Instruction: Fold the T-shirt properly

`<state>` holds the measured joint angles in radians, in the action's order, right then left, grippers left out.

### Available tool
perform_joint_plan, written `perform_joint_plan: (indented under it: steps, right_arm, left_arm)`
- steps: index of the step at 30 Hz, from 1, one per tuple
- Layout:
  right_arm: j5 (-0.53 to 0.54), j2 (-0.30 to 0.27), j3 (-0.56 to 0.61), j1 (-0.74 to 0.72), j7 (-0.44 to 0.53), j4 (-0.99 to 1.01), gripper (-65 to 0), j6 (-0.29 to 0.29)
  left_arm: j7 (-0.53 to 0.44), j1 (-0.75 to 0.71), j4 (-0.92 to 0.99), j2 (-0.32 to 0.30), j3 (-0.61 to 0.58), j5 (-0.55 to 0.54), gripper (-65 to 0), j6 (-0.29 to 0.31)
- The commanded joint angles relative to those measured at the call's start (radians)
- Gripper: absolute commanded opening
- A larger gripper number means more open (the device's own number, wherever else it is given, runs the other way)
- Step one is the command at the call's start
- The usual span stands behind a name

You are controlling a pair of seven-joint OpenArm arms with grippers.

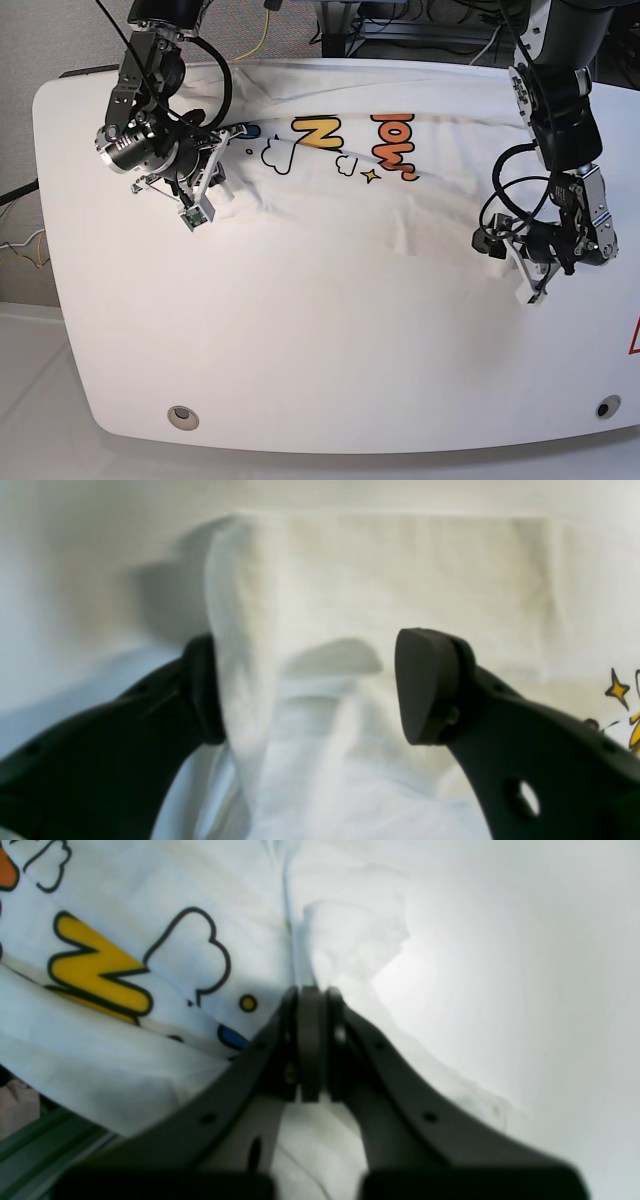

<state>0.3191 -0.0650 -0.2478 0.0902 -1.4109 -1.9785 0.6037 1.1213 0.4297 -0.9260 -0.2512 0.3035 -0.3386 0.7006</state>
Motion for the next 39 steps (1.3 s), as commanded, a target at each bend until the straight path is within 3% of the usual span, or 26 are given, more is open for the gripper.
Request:
perform_joint_plan:
  steps: [1, 6, 9, 11, 13, 15, 16, 21, 39]
  right_arm:
    - [0.012, -0.006, -0.002, -0.011, 0.015, -0.022, -65.0, 0.003]
    - [0.012, -0.006, -0.003, -0.011, 0.015, -0.020, -65.0, 0.003]
    - [0.012, -0.006, -0.003, -0.011, 0.015, -0.020, -65.0, 0.003]
    - [0.012, -0.006, -0.003, -0.011, 0.015, -0.020, -65.0, 0.003]
    - [0.012, -0.006, -0.003, -0.011, 0.015, -0.020, -65.0, 0.003]
    - [0.012, -0.006, -0.003, -0.013, 0.015, -0.020, -65.0, 0.003]
    - [0.012, -0.006, -0.003, -0.013, 0.015, -0.020, -65.0, 0.003]
    - [0.012, -0.005, -0.003, -0.016, 0.015, -0.020, -65.0, 0.003]
    - [0.010, -0.006, -0.005, -0.020, 0.015, -0.018, -65.0, 0.003]
  left_arm:
    - [0.044, -0.002, 0.005, 0.011, -0.007, 0.025, -19.6, -0.002]
    - [0.046, -0.009, 0.005, 0.014, -0.008, 0.025, -20.1, -0.002]
    - [0.046, -0.010, 0.002, 0.017, -0.010, 0.025, -25.3, -0.002]
    - [0.046, -0.010, 0.002, 0.016, -0.010, 0.025, -33.5, -0.002]
    - [0.046, -0.010, 0.002, 0.014, -0.010, 0.028, -49.4, -0.002]
    - [0.046, -0.010, 0.002, 0.013, -0.016, 0.029, -61.1, -0.002]
    - [0.046, -0.010, 0.002, 0.013, -0.023, 0.029, -63.4, -0.002]
    - [0.047, -0.010, 0.000, -0.007, -0.062, 0.026, -59.4, -0.002]
    - [0.105, -0.015, -0.017, -0.033, -0.062, 0.023, -60.1, -0.002]
